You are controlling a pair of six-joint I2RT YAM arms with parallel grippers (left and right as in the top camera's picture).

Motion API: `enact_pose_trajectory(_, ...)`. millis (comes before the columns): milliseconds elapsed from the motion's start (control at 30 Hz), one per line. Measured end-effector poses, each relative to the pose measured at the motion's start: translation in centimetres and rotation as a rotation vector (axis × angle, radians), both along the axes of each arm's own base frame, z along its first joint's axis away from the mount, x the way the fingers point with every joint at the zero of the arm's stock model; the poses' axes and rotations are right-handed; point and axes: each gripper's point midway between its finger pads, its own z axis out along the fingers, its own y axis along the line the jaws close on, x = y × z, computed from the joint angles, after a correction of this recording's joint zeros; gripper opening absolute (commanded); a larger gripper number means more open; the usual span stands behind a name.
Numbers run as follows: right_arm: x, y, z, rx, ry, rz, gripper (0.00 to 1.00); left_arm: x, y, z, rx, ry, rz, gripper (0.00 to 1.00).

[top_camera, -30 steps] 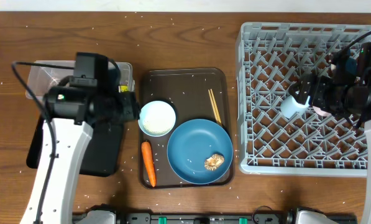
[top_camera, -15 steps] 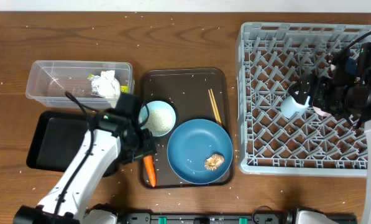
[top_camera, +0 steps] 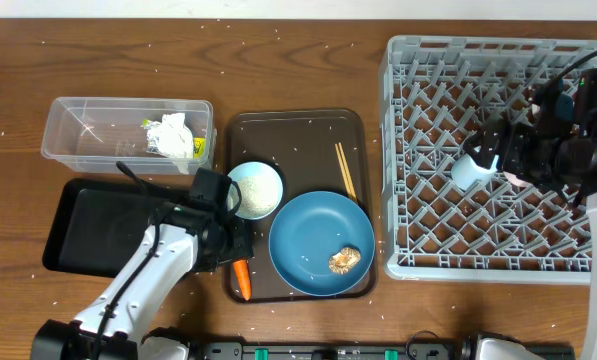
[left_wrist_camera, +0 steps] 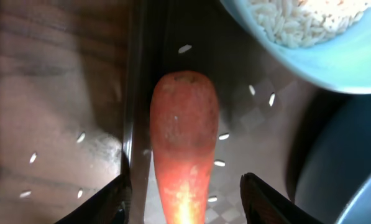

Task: Sort waste into correct bins and load items into the dishwasher rack
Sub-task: 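Lower left gripper onto the carrot and grasp it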

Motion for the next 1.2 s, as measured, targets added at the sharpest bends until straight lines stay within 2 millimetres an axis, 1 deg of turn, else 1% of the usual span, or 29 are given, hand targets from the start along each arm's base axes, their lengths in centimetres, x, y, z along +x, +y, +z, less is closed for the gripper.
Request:
enact_pose_trajectory(167, 0.0, 0.0, 0.0, 0.0, 0.0, 0.0, 0.87, 0.2, 0.0, -0.2, 0.0, -0.014, -0.007, 0.54)
enact_pose_trajectory(200, 0.0, 0.0, 0.0, 0.0, 0.001, 0.0, 0.87, 0.2, 0.0, -0.3, 0.002, -0.012, -0.01, 0.48)
enact_pose_trajectory(233, 0.0, 0.0, 0.0, 0.0, 0.0, 0.0, 0.87, 0.2, 0.0, -0.3, 0.003, -0.01, -0.009, 0.4)
enact_pose_trajectory(267, 0.0, 0.0, 0.0, 0.0, 0.001, 0.0, 0.87, 0.2, -0.1, -0.4, -0.002, -0.005, -0.008, 0.37)
enact_pose_trajectory(367, 0.0, 0.0, 0.0, 0.0, 0.002, 0.0, 0.88, -0.7, -0.1, -1.3, 0.002, 0.05, -0.021, 0.38)
enact_pose_trajectory(467, -0.1, 0.0, 0.0, 0.001, 0.003, 0.0, 0.88, -1.3, -0.3, -1.5, -0.01, 0.076, -0.023, 0.39)
enact_pose_trajectory(533, 0.0, 0.0, 0.0, 0.0, 0.001, 0.0, 0.88, -1.3, -0.3, -1.5, -0.011, 0.077, -0.024, 0.4)
enact_pose_trajectory(600, 0.0, 0.0, 0.0, 0.0, 0.0, 0.0, 0.88, -1.3, -0.3, -1.5, -0.014, 0.078, -0.025, 0.43)
enact_pose_trajectory(700, 0.0, 0.0, 0.0, -0.001, -0.002, 0.0, 0.88, -1.2, -0.4, -1.5, -0.015, 0.075, -0.028, 0.45)
enact_pose_trajectory(867, 0.1, 0.0, 0.0, 0.0, -0.003, 0.0, 0.88, -0.9, -0.5, -2.0, -0.008, 0.08, -0.038, 0.45)
enact_pose_trajectory(933, 0.1, 0.0, 0.0, -0.001, -0.003, 0.0, 0.88, -0.5, -0.6, -2.0, -0.009, 0.077, -0.041, 0.41)
enact_pose_trajectory(1033, 0.1, 0.0, 0.0, 0.0, -0.003, 0.0, 0.89, 0.1, -0.7, -2.0, -0.008, 0.068, -0.042, 0.39)
enact_pose_trajectory(1133, 0.1, 0.0, 0.0, 0.0, -0.003, 0.0, 0.89, 0.2, -0.7, -2.0, -0.004, 0.065, -0.042, 0.31)
enact_pose_trajectory(1200, 0.1, 0.0, 0.0, 0.0, -0.003, 0.0, 0.89, 0.2, -0.6, -2.0, 0.0, 0.066, -0.044, 0.29)
